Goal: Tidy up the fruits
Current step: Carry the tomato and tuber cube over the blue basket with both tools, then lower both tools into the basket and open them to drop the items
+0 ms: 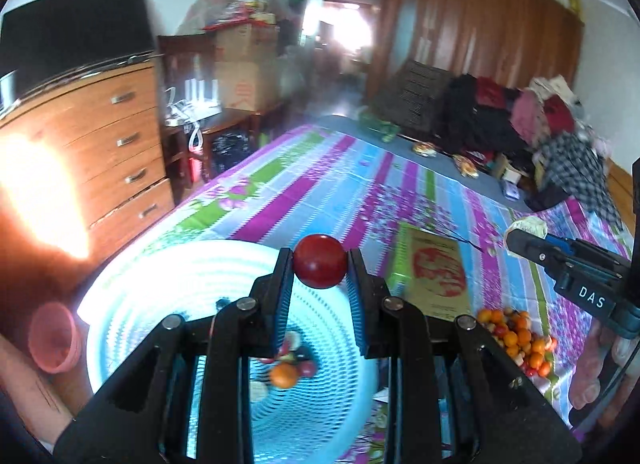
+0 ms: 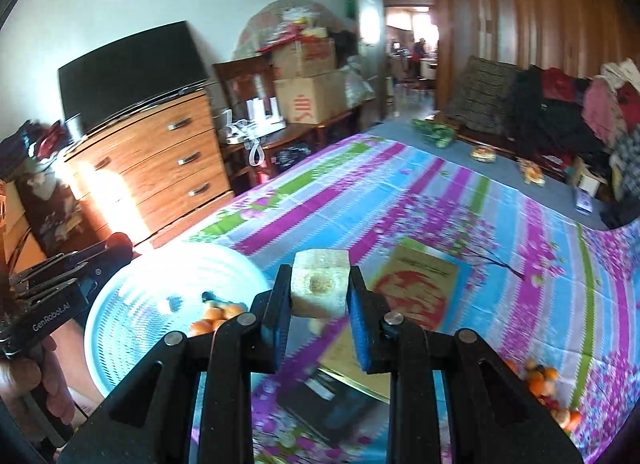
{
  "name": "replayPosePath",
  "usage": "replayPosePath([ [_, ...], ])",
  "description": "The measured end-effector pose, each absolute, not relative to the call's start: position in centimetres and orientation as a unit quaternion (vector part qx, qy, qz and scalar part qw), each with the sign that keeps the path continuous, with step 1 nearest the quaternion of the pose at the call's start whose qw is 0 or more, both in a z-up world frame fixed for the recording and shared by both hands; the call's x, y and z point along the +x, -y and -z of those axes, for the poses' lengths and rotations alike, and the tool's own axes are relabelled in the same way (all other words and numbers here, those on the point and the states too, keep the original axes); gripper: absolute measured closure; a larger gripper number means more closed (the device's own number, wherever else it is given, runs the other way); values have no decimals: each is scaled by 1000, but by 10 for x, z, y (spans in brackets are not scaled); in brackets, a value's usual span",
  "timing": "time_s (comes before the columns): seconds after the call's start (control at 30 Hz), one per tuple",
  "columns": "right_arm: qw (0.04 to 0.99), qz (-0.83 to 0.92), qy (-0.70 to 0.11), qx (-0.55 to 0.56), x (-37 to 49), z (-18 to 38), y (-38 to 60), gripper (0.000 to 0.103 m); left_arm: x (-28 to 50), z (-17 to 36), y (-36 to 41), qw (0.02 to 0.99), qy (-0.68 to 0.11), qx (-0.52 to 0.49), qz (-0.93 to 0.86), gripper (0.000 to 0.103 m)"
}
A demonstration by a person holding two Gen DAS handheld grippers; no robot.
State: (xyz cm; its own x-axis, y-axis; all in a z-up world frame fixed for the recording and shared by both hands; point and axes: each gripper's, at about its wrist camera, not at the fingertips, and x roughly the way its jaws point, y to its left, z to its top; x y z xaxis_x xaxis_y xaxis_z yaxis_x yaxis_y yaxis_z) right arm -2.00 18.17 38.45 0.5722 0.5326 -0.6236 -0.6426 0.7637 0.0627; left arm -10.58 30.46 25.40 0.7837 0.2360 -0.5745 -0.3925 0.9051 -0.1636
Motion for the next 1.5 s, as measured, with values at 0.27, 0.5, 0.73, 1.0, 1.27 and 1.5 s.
replayPosePath([
  [0.27, 850, -382, -347, -101, -29, -373, -245, 73, -126, -241, -342, 922, -287, -167, -199, 76],
  [0.5, 815, -411, -392, -120, -35, -344, -286, 73, -141, -221, -369, 908, -305, -186, -218, 76],
  [0.73, 780, -426, -438, -136, -38, -313, -313, 74, -147, -198, -383, 893, -339, -197, -219, 76],
  [1.0, 755, -424, -478, -148, -37, -281, -327, 73, -151, -175, -390, 878, -371, -208, -217, 76],
  [1.27, 741, -414, -501, -167, -36, -257, -334, 73, -151, -160, -398, 864, -400, -216, -218, 76],
  [1.5, 732, -410, -515, -174, -36, -243, -335, 73, -154, -148, -407, 852, -417, -226, -223, 76],
])
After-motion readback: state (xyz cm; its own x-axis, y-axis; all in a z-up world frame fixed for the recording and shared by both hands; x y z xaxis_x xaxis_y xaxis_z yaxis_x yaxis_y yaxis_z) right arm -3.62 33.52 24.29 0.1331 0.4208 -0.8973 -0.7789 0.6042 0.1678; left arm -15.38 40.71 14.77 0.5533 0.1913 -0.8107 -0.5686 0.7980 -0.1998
